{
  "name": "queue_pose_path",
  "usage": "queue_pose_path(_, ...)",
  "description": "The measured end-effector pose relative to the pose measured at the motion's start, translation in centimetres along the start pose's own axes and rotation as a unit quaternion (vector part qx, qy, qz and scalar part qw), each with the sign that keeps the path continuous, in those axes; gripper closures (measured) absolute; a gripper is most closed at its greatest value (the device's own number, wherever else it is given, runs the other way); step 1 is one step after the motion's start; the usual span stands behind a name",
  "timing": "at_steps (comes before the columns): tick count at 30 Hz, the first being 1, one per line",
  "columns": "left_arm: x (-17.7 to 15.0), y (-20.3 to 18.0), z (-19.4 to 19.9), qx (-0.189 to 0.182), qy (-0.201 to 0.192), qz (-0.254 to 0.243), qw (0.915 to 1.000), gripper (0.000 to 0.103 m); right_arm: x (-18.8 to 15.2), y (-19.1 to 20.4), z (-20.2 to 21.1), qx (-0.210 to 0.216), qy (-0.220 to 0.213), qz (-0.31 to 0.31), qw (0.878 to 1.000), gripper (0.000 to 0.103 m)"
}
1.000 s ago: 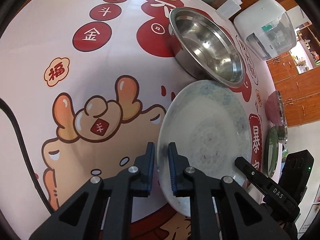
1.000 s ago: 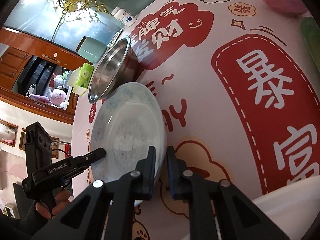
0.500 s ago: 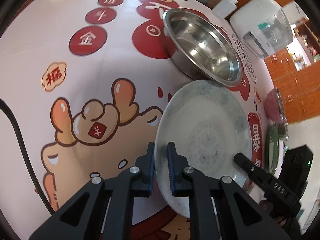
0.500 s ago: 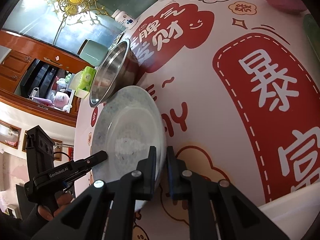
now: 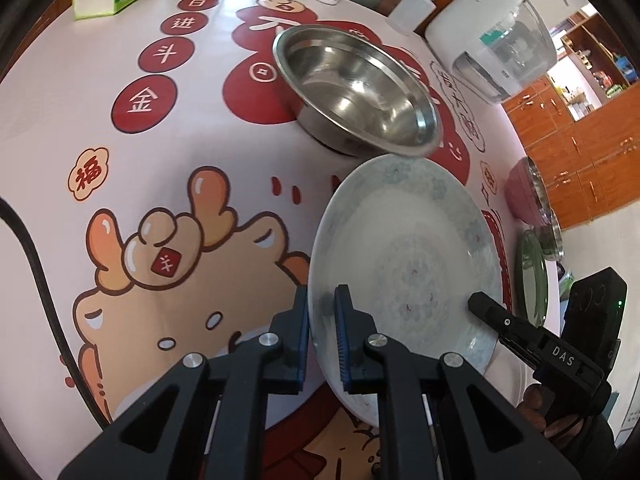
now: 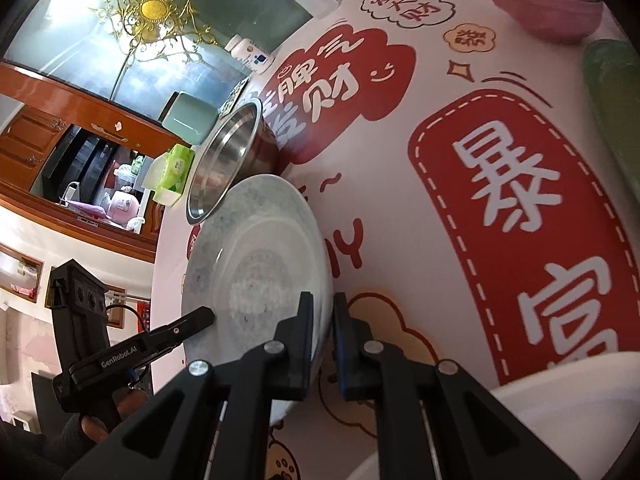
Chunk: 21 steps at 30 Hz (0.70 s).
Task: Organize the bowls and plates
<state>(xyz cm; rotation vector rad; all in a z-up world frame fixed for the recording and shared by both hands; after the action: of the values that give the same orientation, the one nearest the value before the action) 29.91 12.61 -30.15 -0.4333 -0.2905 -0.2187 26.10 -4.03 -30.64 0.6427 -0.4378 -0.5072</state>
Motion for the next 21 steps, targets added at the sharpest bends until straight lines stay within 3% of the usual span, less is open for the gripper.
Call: queue_pose_path(21, -2.4, -7.9, 4.2, -0.039, -0.021, -0.076, 0.9961, 0.093, -3.1, -2.4, 9.0, -0.003, -0.074, -0.027, 0.997, 0.094)
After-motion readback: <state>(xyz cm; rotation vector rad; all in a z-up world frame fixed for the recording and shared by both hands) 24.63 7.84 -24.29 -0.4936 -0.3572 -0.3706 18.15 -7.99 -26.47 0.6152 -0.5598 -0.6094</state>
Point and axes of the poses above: each gripper's, at about its wrist camera, not at the fingertips, and z roughly against the way its jaws point, y to its left, x to its top, the point moved 10 cm from there along -z, roughly the way its jaws point, and after that the axes turned 8 degrees about -z, right-handed, at the moved point
